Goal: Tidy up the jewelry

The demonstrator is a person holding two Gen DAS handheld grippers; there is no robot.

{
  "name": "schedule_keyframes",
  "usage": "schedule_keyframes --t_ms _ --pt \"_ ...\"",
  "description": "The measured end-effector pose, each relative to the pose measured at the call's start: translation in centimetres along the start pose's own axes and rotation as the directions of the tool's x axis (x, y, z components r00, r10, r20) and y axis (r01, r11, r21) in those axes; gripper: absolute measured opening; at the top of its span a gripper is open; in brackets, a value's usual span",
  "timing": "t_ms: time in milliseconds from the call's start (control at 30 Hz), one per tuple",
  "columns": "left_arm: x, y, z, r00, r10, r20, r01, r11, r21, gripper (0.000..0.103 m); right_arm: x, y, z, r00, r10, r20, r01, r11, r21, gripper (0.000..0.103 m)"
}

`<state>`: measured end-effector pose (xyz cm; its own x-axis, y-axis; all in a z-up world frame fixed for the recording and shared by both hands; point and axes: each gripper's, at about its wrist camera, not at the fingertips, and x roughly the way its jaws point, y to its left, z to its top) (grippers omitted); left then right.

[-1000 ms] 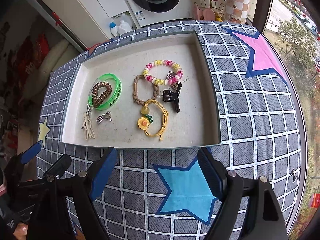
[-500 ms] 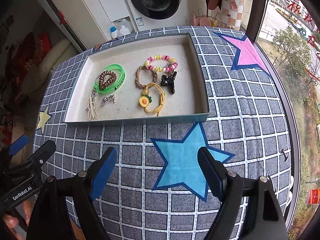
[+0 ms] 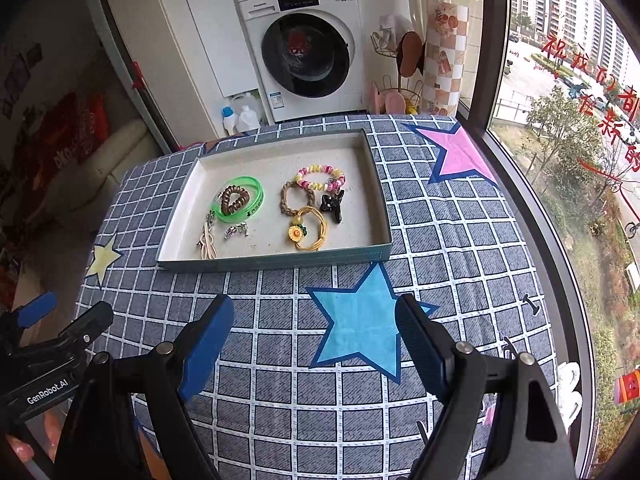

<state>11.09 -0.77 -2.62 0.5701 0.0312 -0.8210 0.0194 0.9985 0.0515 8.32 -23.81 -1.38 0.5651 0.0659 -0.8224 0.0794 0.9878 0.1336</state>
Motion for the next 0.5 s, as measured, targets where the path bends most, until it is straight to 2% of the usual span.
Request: schedule_keyframes --t_ms 267,500 --pt "-2.4 -0.2 -0.4 0.998 0.0 0.067 -0.001 1.0 0.017 0.103 -2.7 0.7 -0.6 0.996 -0.025 0.089 0.029 0.999 -0.039 0.085" --pt "-3.4 -0.4 -0.7 0.996 -0.023 0.088 0.021 1.0 0.019 0.103 -4.1 1.3 -1.0 0.992 -0.033 0.125 0.042 0.996 -0.073 0.085"
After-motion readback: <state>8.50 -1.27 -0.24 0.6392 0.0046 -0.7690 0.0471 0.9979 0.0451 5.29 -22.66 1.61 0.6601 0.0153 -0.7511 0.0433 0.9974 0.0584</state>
